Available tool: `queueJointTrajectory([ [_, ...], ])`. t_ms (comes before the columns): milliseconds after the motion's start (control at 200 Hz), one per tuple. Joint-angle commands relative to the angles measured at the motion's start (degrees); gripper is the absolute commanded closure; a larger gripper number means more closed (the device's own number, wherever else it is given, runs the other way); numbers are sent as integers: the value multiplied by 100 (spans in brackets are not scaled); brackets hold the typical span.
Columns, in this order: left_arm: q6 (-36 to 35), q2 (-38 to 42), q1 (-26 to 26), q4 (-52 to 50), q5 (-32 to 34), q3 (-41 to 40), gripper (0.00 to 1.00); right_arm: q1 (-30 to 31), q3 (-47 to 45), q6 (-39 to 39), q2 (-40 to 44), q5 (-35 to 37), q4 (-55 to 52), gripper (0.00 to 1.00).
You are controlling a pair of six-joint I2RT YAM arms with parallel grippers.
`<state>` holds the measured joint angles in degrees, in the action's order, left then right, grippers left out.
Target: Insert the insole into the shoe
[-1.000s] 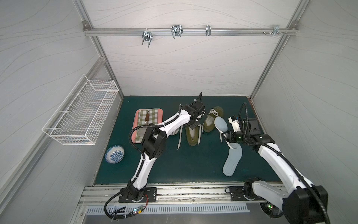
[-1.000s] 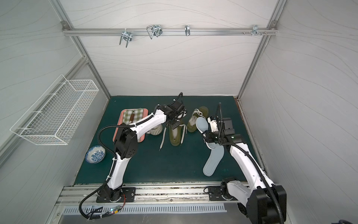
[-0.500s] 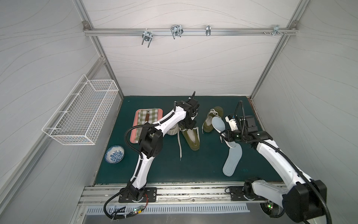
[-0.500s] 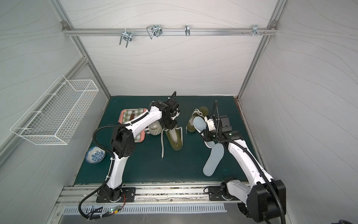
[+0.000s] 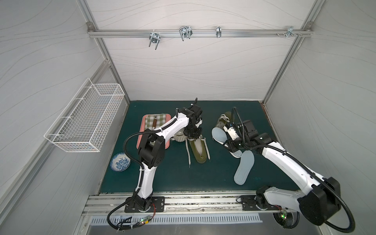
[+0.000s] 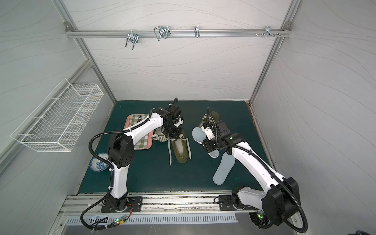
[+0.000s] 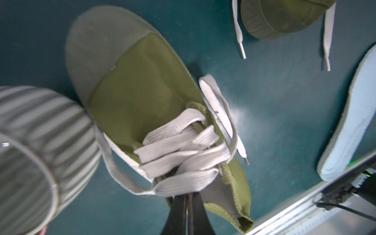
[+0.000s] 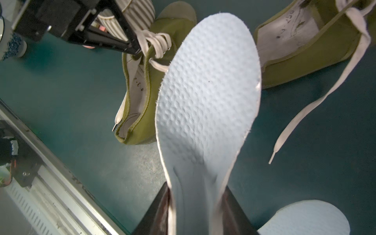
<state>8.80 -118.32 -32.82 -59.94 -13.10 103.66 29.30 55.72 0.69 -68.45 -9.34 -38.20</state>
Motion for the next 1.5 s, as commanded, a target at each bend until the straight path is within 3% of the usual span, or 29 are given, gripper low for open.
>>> queueJointTrajectory([
  [0, 358, 189, 39, 334, -469, 132, 100, 30, 151, 28, -1, 256, -367, 62],
  [295, 1194, 272, 6, 937, -919, -312, 100, -31, 308, -13, 38, 325, -637, 62],
  [610, 1150, 339, -294, 683, -684, -366, 100, -43, 404, -127, 16, 97, -785, 62],
  [705, 1312, 340, -307, 627, -1063, -341, 100, 94, 422, -65, -31, 114, -893, 62],
  [850, 1386, 308, -304, 547, -870, -320, 100, 308, 413, -49, -33, 261, -1001, 62],
  [1065, 1497, 443, -287, 791, -1253, -516, 100, 774, 505, -241, -210, 480, -1225, 63],
  [1325, 1557, 544, -193, 1044, -1675, -821, 100, 1535, 776, -774, -500, 1522, -1637, 64],
  [1495, 1555, 674, -101, 1234, -2011, -1020, 100, 1788, 780, -1328, -516, 1832, -1683, 65],
])
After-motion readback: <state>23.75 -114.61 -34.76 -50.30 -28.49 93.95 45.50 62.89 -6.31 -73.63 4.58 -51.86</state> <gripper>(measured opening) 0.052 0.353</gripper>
